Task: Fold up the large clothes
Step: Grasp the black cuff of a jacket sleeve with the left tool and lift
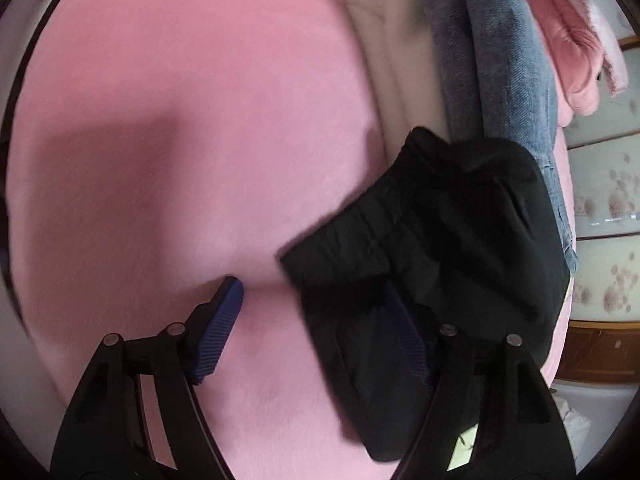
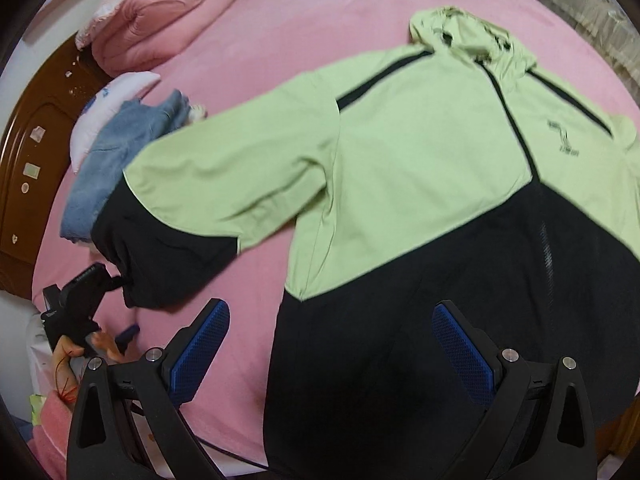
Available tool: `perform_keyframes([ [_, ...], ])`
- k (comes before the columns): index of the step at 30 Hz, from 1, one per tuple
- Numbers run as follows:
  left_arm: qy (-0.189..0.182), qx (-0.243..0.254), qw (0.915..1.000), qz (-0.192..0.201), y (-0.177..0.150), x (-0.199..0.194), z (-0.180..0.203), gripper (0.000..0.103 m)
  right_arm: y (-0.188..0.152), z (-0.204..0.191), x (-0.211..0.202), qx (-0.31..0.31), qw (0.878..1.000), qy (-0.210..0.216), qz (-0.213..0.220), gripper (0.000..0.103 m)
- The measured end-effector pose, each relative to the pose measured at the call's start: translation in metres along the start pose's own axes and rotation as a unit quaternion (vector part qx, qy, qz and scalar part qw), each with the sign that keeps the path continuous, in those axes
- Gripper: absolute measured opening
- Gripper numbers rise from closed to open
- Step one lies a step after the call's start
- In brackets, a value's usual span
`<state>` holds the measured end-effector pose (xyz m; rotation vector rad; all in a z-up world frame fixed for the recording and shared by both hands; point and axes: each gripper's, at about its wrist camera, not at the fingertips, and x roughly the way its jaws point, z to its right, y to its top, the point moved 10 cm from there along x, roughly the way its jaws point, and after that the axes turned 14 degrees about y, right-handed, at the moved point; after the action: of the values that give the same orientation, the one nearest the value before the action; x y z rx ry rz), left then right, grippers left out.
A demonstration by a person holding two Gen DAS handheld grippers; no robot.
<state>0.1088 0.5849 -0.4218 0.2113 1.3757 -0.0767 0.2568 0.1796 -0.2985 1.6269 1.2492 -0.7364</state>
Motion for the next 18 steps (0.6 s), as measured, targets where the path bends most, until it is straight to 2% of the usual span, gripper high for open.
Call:
perform_keyframes([
  [2,-0.019,0.005,0.9996,0.023,0.006,0.002,0.002,0.049,-0.009,0.007,0.011,0.014,1.000,0.002,-0.003,0.103],
  [3,-0.028,0.005,0.9993,0.025,0.006,0.002,0.005,0.035,-0.014,0.010,0.016,0.020,1.000,0.002,-0.005,0.103],
  [5,-0.034,0.002,0.9992,0.023,0.009,0.007,0.003,0.031,-0.022,0.019,0.017,0.026,1.000,0.001,-0.009,0.103],
  [6,-0.039,-0.002,0.9990,0.022,0.011,0.009,0.002,0.026,-0.027,0.020,0.021,0.026,1.000,0.000,-0.012,0.103],
  [9,-0.047,-0.003,0.9983,0.034,0.013,0.005,-0.003,0.019,-0.032,0.027,0.026,0.022,0.999,-0.002,-0.027,0.103],
  [11,-0.054,0.000,0.9973,0.049,0.005,-0.012,-0.002,0.016,-0.030,0.032,0.019,0.023,0.999,0.001,-0.025,0.103],
  [14,-0.073,0.009,0.9936,0.086,0.001,-0.043,0.005,0.015,-0.024,0.040,0.009,0.028,1.000,0.006,-0.006,0.103],
  [18,-0.101,0.043,0.9838,0.141,-0.013,-0.101,0.028,0.014,-0.013,0.060,-0.010,0.043,0.999,0.015,0.012,0.103],
])
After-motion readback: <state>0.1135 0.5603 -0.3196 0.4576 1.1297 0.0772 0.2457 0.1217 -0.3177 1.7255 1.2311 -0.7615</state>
